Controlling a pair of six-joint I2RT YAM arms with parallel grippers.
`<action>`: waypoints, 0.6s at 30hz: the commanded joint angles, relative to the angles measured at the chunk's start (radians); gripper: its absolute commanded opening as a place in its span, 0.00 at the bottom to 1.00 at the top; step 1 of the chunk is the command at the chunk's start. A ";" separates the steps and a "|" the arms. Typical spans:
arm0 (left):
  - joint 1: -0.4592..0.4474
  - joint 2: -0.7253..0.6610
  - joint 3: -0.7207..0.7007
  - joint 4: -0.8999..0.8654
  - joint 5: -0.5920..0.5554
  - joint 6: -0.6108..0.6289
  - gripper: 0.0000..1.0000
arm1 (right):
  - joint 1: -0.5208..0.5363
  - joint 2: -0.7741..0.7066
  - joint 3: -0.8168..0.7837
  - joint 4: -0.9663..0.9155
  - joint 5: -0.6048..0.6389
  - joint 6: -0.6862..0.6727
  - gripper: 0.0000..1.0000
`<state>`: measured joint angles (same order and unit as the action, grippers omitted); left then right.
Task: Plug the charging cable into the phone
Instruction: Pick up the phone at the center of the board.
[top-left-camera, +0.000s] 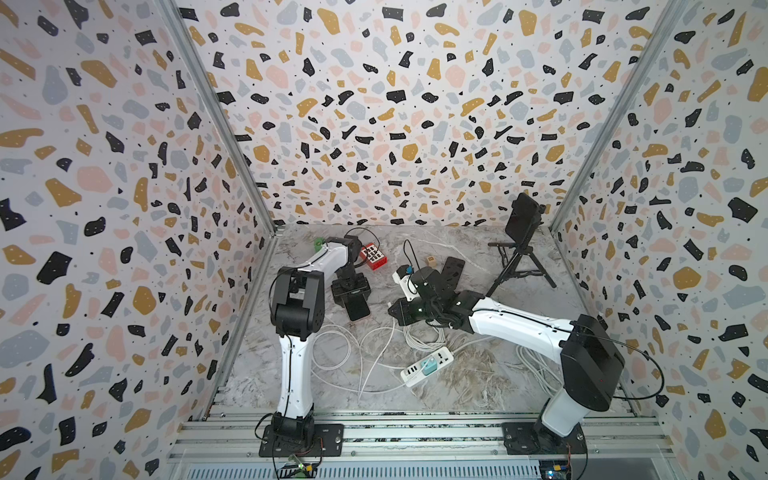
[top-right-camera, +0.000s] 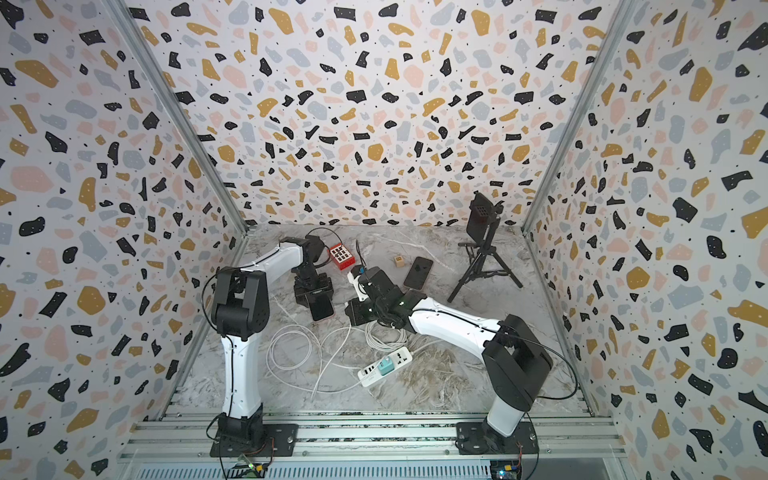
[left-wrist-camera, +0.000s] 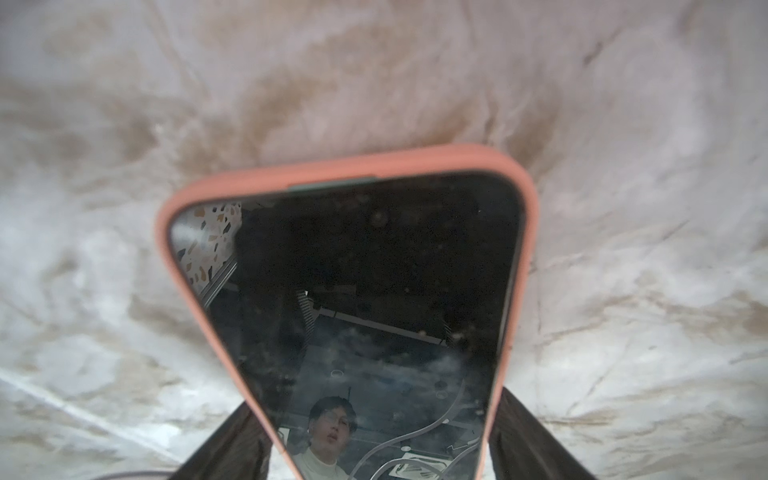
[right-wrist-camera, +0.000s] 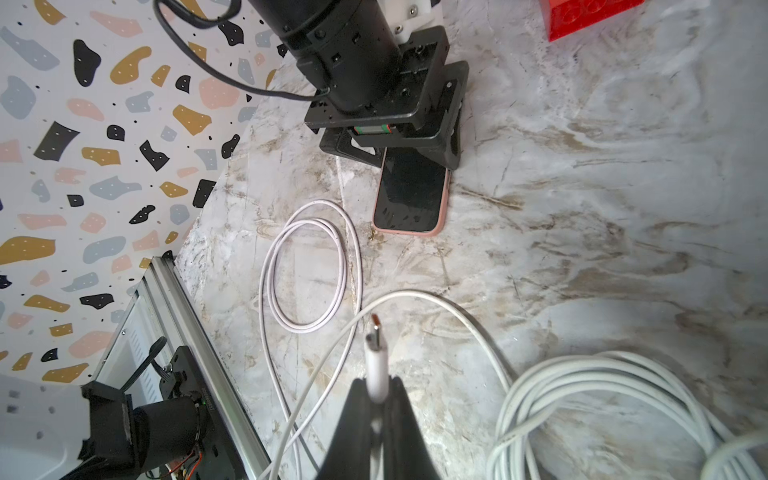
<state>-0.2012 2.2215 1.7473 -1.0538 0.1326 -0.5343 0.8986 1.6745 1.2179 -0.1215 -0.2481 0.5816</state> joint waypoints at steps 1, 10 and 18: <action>0.016 -0.049 0.022 -0.030 0.123 0.010 0.74 | -0.001 0.006 -0.014 0.063 -0.060 0.024 0.00; 0.065 -0.183 -0.024 -0.077 0.364 0.006 0.75 | -0.001 0.093 0.017 0.100 -0.240 -0.026 0.00; 0.088 -0.293 -0.132 -0.020 0.435 0.025 0.74 | -0.002 0.132 0.007 0.158 -0.327 -0.006 0.00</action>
<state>-0.1192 1.9682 1.6421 -1.0775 0.4919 -0.5335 0.8986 1.8282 1.2015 -0.0093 -0.5156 0.5774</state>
